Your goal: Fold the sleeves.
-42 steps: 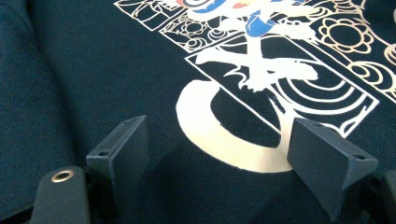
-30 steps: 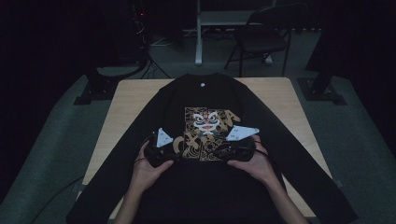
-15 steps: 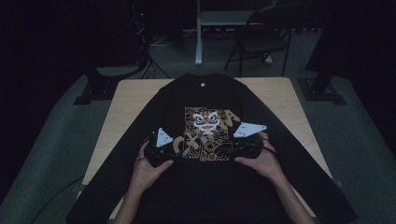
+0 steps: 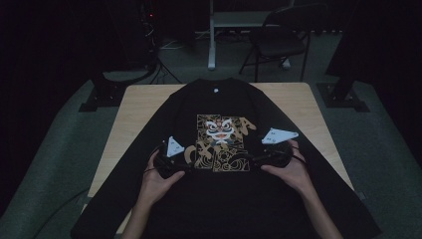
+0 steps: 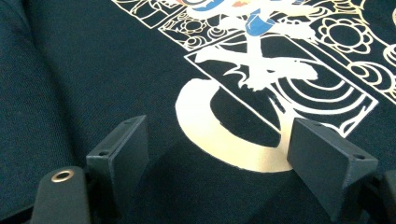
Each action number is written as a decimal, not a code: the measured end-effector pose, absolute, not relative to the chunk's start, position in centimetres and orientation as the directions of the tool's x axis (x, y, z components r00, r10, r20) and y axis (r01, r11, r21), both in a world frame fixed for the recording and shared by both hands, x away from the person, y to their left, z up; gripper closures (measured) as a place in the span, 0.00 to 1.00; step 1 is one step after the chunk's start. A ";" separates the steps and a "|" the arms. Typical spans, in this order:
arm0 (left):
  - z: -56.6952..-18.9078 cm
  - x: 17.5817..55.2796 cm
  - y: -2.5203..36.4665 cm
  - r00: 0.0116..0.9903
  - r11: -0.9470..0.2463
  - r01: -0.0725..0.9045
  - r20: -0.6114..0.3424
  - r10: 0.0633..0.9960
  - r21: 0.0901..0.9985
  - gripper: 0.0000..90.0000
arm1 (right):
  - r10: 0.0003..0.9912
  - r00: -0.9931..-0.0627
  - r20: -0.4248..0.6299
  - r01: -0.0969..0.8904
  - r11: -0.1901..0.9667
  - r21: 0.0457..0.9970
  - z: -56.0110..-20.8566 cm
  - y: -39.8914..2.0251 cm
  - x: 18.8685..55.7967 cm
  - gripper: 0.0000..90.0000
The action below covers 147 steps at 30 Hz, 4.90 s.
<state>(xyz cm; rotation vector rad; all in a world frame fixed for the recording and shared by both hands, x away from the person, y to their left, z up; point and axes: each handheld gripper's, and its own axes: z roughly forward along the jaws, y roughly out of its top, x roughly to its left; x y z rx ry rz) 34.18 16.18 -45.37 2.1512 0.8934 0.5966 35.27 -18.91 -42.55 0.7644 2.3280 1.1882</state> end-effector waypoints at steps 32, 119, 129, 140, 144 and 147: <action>-45.4 34.2 16.2 0.653 -0.500 0.412 0.135 0.745 0.762 0.24 | 0.749 -0.657 -0.088 0.354 0.409 0.841 -42.5 -25.8 35.7 0.20; -45.4 34.3 16.5 0.684 -0.475 0.459 0.043 0.728 0.751 0.24 | 0.941 -0.338 -0.005 0.576 0.211 0.789 -44.4 -35.0 41.3 0.97; -45.4 34.3 16.5 0.685 -0.475 0.459 0.041 0.728 0.751 0.24 | 0.914 -0.405 -0.022 0.500 0.242 0.831 -41.4 -32.4 41.3 0.97; -45.4 34.3 16.5 0.684 -0.476 0.459 0.043 0.728 0.750 0.24 | 0.876 -0.478 -0.063 0.417 0.289 0.862 -38.3 -29.3 40.9 0.97; -45.4 34.3 16.5 0.685 -0.477 0.458 0.044 0.728 0.750 0.24 | 0.859 -0.505 -0.078 0.393 0.309 0.866 -37.2 -27.9 40.9 0.97; -45.4 34.3 16.5 0.685 -0.476 0.459 0.044 0.728 0.750 0.24 | 0.843 -0.529 -0.099 0.369 0.334 0.867 -36.4 -26.7 41.0 0.97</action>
